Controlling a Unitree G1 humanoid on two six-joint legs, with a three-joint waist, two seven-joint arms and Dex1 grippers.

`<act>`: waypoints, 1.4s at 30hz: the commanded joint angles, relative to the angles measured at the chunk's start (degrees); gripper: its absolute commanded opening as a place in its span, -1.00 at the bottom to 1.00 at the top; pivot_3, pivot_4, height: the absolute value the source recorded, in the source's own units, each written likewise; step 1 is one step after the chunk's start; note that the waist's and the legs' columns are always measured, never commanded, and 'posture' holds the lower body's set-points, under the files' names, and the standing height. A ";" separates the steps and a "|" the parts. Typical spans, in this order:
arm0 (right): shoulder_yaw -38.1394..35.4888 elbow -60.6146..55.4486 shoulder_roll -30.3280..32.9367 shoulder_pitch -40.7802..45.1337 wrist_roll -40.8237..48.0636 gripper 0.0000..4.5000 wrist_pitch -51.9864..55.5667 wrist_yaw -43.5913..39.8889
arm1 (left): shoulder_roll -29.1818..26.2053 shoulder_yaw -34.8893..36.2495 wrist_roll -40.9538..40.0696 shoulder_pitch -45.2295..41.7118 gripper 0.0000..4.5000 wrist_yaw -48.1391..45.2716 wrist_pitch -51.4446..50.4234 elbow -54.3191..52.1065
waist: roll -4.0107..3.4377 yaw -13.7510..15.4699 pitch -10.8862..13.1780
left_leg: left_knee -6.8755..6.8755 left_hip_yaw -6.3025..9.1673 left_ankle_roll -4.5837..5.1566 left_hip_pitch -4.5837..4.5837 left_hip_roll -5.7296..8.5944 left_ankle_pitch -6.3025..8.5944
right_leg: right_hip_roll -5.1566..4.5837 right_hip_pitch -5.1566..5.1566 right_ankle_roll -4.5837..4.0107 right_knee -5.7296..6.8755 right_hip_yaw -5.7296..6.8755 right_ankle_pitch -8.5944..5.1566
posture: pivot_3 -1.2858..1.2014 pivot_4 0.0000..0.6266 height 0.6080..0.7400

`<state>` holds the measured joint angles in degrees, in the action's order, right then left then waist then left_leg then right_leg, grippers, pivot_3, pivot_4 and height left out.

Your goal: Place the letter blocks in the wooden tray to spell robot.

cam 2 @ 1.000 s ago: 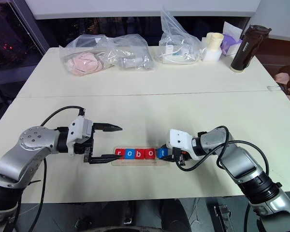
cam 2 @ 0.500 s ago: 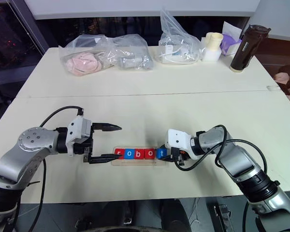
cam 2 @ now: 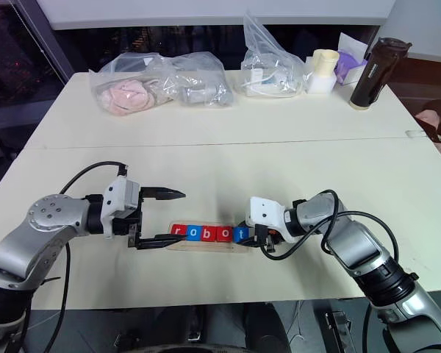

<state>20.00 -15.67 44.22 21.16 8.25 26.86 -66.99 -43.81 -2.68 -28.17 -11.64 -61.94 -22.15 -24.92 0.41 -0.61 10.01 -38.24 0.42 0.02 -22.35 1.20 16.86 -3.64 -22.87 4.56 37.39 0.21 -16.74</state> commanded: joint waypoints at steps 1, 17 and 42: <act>-0.27 -2.11 0.08 1.25 0.39 -0.49 0.34 -0.37 | -0.17 1.02 -0.94 0.01 1.00 0.26 -0.04 -1.96 | 0.00 0.00 0.00 | 0.00 0.00 0.00 0.00 0.00 0.00 | 0.00 0.00 0.00 0.00 0.00 0.00 | 0.03 -0.52 1.00; 1.15 -1.80 -1.30 2.29 0.05 -0.49 0.72 -0.01 | -0.02 1.00 -1.12 0.57 1.00 1.09 -0.16 -2.73 | 0.00 0.00 0.00 | 0.00 0.00 0.00 0.00 0.00 0.00 | 0.00 -0.01 0.00 0.00 0.00 0.00 | 0.03 -0.52 1.00; -6.76 -7.54 -2.27 3.92 7.26 0.97 9.10 3.29 | 0.17 1.31 -1.28 0.86 1.00 1.17 0.12 -2.40 | 0.00 0.01 0.00 | 0.00 0.00 0.00 0.00 0.00 0.00 | 0.00 -0.01 0.00 0.00 0.00 0.00 | 0.03 -0.52 1.00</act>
<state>16.35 -20.47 42.06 24.61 12.99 34.38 -64.66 -43.76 -2.68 -28.29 -10.88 -60.97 -22.20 -26.01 0.41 -0.61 10.01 -38.23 0.42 0.02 -22.35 1.20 16.86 -3.64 -22.88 4.55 37.39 0.20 -16.74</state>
